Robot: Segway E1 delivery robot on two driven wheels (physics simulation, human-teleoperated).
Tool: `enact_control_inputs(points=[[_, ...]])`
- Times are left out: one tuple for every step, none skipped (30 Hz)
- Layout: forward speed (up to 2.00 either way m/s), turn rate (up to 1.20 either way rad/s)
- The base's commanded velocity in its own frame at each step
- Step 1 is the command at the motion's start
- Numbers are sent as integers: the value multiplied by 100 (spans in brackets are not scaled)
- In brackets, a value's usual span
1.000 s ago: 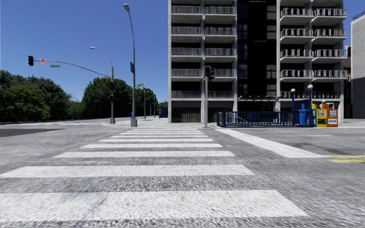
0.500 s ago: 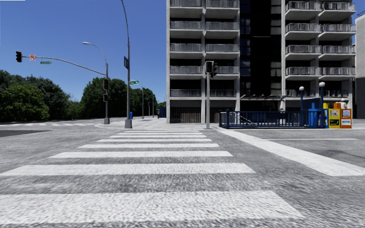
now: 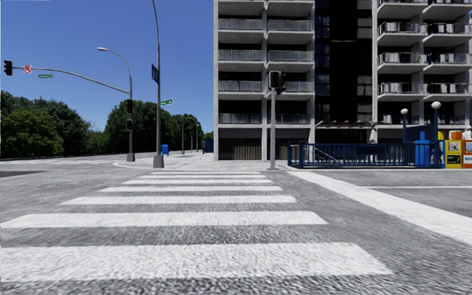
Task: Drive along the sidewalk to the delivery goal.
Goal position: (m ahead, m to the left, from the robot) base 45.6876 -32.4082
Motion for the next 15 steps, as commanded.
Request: enact_control_inputs(points=[[200,0],[200,0],[200,0],[200,0],[200,0],[200,0],[200,0],[200,0],[200,0],[200,0],[200,0],[200,0],[200,0],[200,0],[200,0]])
